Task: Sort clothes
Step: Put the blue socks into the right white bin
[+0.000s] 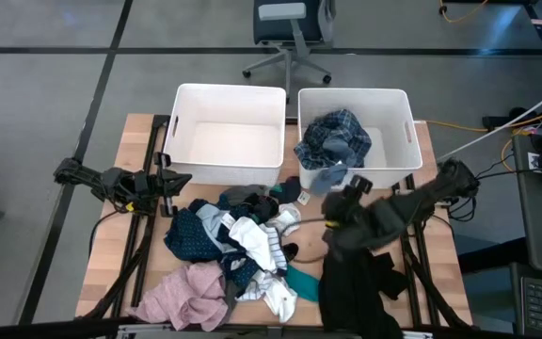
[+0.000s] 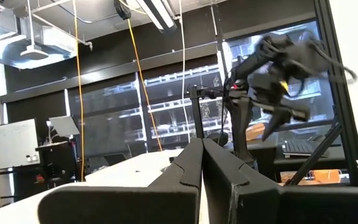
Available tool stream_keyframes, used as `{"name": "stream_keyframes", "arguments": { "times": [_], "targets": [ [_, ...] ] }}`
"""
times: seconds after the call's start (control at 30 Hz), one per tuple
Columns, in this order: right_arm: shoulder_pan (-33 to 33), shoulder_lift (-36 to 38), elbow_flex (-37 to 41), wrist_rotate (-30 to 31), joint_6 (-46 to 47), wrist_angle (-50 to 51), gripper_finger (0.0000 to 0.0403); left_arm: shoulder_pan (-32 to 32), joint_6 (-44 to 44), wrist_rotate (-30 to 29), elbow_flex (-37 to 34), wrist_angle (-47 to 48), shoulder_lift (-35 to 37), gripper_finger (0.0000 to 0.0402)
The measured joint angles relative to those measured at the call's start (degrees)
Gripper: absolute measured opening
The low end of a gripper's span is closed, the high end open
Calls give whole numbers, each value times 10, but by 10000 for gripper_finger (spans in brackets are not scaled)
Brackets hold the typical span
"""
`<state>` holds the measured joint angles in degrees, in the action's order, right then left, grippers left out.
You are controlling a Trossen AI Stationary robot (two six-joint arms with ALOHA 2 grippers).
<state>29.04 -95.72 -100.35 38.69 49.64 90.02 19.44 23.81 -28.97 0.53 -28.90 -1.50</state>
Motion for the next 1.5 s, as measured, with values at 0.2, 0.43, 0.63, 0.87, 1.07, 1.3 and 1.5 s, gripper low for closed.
{"name": "stream_keyframes", "arguments": {
  "times": [0.2,0.43,0.63,0.87,1.07,1.3,1.5],
  "targets": [
    [30,0,110,38,68,1,237,0,-13,0,0,0,0,1],
    [32,0,213,160,106,-4,237,0,-15,0,0,0,0,1],
    [22,0,265,228,115,-32,237,0,-15,0,0,0,0,1],
    [-19,0,307,269,114,-69,235,0,-13,0,0,0,0,1],
    [-56,0,310,282,114,-74,176,0,-13,0,0,-1,0,1],
    [-62,0,309,286,88,-73,37,0,-13,0,0,-1,0,1],
    [-58,0,248,278,86,-8,32,0,-13,0,0,-1,0,1]
  ]
}}
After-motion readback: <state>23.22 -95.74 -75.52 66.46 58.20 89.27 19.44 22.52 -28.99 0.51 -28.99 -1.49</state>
